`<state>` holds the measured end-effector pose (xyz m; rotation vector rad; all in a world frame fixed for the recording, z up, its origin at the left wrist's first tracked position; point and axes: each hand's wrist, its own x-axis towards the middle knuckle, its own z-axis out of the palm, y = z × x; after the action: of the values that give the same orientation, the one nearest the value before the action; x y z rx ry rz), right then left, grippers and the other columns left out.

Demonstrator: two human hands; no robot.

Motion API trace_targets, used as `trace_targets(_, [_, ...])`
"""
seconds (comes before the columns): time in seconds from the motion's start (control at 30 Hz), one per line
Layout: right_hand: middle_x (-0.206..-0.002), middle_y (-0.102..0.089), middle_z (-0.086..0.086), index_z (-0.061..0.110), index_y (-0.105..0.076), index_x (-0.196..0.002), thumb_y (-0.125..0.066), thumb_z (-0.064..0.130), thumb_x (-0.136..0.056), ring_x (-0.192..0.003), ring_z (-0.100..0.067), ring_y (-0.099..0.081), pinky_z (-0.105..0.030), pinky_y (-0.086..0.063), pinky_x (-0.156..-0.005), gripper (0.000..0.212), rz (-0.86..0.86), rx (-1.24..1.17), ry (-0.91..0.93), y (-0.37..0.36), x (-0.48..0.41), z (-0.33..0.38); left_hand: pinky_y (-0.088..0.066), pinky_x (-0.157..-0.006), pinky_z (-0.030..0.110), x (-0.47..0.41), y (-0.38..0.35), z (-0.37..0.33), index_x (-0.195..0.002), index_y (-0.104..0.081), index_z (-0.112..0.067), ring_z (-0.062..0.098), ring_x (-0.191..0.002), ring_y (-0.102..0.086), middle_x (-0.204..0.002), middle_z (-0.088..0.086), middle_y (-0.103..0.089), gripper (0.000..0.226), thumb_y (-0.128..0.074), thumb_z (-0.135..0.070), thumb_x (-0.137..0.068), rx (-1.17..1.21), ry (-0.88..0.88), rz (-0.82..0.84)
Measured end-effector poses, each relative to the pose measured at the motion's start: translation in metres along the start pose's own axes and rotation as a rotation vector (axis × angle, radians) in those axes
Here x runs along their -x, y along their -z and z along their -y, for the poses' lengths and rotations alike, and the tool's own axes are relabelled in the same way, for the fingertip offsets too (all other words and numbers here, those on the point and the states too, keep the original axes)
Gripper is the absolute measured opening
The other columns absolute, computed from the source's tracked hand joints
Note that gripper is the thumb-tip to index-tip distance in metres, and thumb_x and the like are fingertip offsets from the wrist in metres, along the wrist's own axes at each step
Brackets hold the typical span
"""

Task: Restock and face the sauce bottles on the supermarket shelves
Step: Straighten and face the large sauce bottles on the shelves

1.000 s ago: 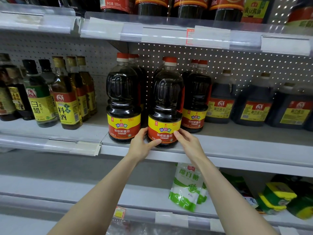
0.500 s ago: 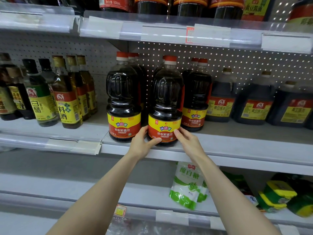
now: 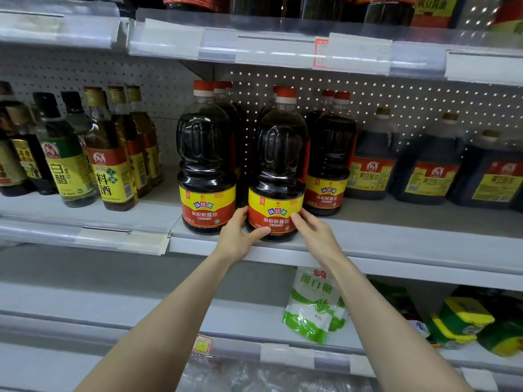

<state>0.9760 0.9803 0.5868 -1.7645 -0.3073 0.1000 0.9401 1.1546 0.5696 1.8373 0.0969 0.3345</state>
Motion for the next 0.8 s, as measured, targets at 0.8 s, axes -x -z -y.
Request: trace_targets(0.8, [-0.125,-0.061,0.001,0.011,-0.056,-0.130,-0.062,0.027,-0.092,-0.109,-0.004,-0.055,-0.009,-0.044,-0.086,0.041,-0.196,-0.057,0.029,-0.001,0.033,0.006,-0.041,-0.096,0.023,0.037,-0.001,-0.015,-0.139,-0.043,-0.008,0.014,-0.125,-0.048,-0.139,0.004,-0.050,0.059,-0.069,-0.019,-0.087,0.049,0.028,-0.110])
